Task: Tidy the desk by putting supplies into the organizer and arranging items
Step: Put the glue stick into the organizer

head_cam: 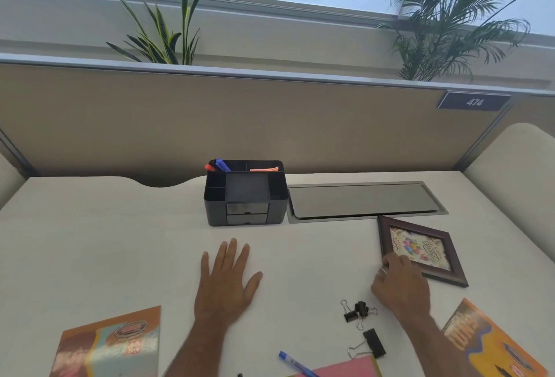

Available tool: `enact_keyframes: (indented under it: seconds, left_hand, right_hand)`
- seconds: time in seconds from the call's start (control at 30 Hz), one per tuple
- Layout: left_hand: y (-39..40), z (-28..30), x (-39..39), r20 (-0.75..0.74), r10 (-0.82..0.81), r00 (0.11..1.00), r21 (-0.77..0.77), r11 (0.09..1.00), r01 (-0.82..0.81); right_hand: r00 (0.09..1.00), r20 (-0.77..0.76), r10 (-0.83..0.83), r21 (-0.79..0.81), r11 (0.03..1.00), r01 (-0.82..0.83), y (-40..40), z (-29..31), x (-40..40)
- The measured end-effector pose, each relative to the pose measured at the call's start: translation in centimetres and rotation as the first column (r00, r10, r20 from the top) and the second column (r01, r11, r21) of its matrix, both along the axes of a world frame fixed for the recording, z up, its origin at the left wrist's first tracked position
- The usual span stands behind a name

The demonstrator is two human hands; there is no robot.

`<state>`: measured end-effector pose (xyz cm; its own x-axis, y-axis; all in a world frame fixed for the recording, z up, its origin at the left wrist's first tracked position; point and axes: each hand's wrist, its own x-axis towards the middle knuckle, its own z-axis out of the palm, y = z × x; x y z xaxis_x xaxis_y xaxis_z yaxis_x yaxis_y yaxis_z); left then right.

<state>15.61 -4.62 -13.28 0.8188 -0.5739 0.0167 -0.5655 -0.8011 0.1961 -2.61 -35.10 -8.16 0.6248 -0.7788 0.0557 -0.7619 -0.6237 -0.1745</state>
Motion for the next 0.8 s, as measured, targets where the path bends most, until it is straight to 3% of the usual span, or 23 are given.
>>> enact_keyframes:
  seconds: [0.23,0.37,0.43,0.6,0.7,0.8]
  left_hand:
    - [0.0,0.1,0.0,-0.045,-0.003,0.999,0.003,1.000,0.003]
    - [0.3,-0.3,-0.1,-0.039,-0.021,0.999,-0.044,0.999,0.020]
    - [0.3,-0.2,-0.2,-0.022,-0.072,0.997,-0.155,0.986,0.068]
    - [-1.4,2.4,-0.6,0.156,-0.197,0.968,-0.556,0.793,0.251]
    - [-2.5,4.3,-0.3,0.308,-0.230,0.923,-0.600,0.706,0.376]
    - [-2.8,5.2,0.6,0.394,-0.297,0.870,-0.544,0.688,0.481]
  right_hand:
    - [0.990,0.125,0.070,0.118,0.989,-0.085,1.6,-1.1,0.9]
    - [0.915,0.394,0.085,0.341,0.911,-0.232,5.1,0.9,4.2]
    - [0.860,0.510,0.028,0.454,0.840,-0.297,7.4,2.2,6.3]
    - [0.830,0.540,0.139,0.580,0.654,-0.486,12.1,4.2,10.5]
    - [0.827,0.511,0.233,0.556,0.644,-0.525,13.9,4.7,11.9]
    - [0.815,0.500,0.294,0.545,0.625,-0.559,14.7,5.3,13.0]
